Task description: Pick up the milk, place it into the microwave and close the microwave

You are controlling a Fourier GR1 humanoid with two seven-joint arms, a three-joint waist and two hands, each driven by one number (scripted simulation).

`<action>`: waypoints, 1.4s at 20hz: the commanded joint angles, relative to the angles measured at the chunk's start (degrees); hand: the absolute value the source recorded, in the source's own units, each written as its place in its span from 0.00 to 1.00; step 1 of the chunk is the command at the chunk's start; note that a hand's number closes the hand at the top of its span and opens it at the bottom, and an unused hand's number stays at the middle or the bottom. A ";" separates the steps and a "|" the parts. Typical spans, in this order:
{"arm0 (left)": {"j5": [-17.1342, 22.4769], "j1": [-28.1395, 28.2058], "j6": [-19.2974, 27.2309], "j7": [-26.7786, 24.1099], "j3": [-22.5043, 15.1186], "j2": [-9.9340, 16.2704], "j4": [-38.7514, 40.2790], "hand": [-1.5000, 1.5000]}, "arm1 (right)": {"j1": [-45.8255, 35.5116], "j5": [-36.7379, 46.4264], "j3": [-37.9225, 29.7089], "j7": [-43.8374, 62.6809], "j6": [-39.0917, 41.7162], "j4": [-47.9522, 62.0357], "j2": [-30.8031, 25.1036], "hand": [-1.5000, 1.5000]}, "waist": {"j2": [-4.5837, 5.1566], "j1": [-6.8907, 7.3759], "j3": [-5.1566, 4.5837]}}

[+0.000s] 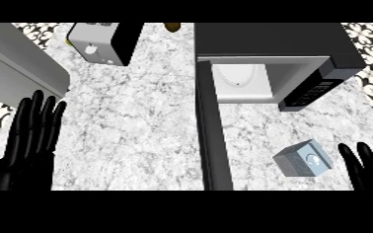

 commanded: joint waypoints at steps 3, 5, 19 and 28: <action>0.83 13.30 -2.05 -5.26 -3.08 -1.03 -5.53 0.00 | 10.85 -2.01 1.66 -1.45 3.31 -6.24 0.95 0.00 | 0.02 0.42 -0.05; 0.23 11.89 -1.65 -1.93 -4.15 -0.99 -7.12 0.00 | 14.68 -0.90 -1.61 -8.99 7.76 -1.82 0.78 0.00 | 0.04 0.06 -0.01; -1.81 21.01 -3.27 -12.44 -7.45 -1.77 -4.01 0.00 | 8.17 9.15 -8.97 -18.85 -1.50 10.13 5.18 0.00 | 0.24 0.42 0.00; -3.39 30.19 -4.52 -19.81 -10.97 -1.86 -5.12 0.00 | 1.48 10.44 -11.40 -19.86 -5.54 21.18 5.42 0.00 | 0.18 0.93 0.00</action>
